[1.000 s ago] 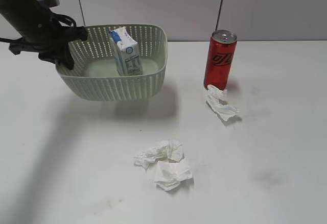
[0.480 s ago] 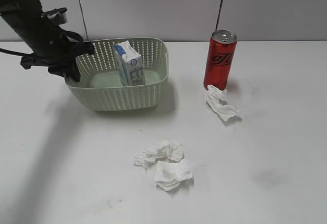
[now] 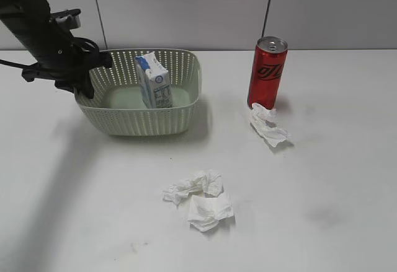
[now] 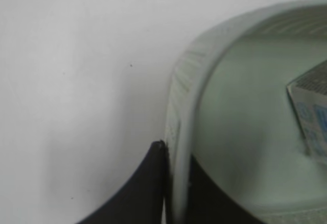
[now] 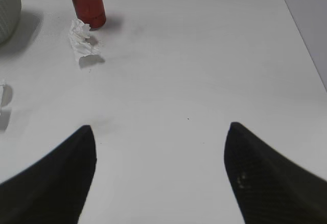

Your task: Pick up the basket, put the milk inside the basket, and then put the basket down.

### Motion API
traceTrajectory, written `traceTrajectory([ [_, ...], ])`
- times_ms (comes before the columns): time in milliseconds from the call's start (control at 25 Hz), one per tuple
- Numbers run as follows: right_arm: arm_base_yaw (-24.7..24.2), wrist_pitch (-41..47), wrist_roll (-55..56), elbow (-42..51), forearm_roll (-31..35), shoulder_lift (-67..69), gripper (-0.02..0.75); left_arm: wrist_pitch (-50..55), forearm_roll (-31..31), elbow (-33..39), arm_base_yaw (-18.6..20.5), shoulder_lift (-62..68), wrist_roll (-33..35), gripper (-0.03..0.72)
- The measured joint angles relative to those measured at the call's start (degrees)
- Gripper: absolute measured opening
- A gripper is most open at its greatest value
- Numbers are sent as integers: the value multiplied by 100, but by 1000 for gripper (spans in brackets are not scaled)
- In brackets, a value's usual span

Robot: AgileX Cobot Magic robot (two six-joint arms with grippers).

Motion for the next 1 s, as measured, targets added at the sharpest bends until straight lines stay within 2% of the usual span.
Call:
traceTrajectory([
  [80,0,0,0,0,0,0,592,-9,-69,0,0,0,-23,130],
  [320,0,0,0,0,0,0,592,50,-150,-31,0,-20,-42,508],
  [400,0,0,0,0,0,0,592,260,-163,-114,14,-20,-47,584],
  [480,0,0,0,0,0,0,591,543,-174,-326,69,-27,-47,617],
  [600,0,0,0,0,0,0,591,917,-72,-735,214,-164,-52,627],
  [800,0,0,0,0,0,0,591,1502,573,-1529,463,-524,-58,627],
  [1000,0,0,0,0,0,0,591,2318,881,-1725,901,-618,65,623],
])
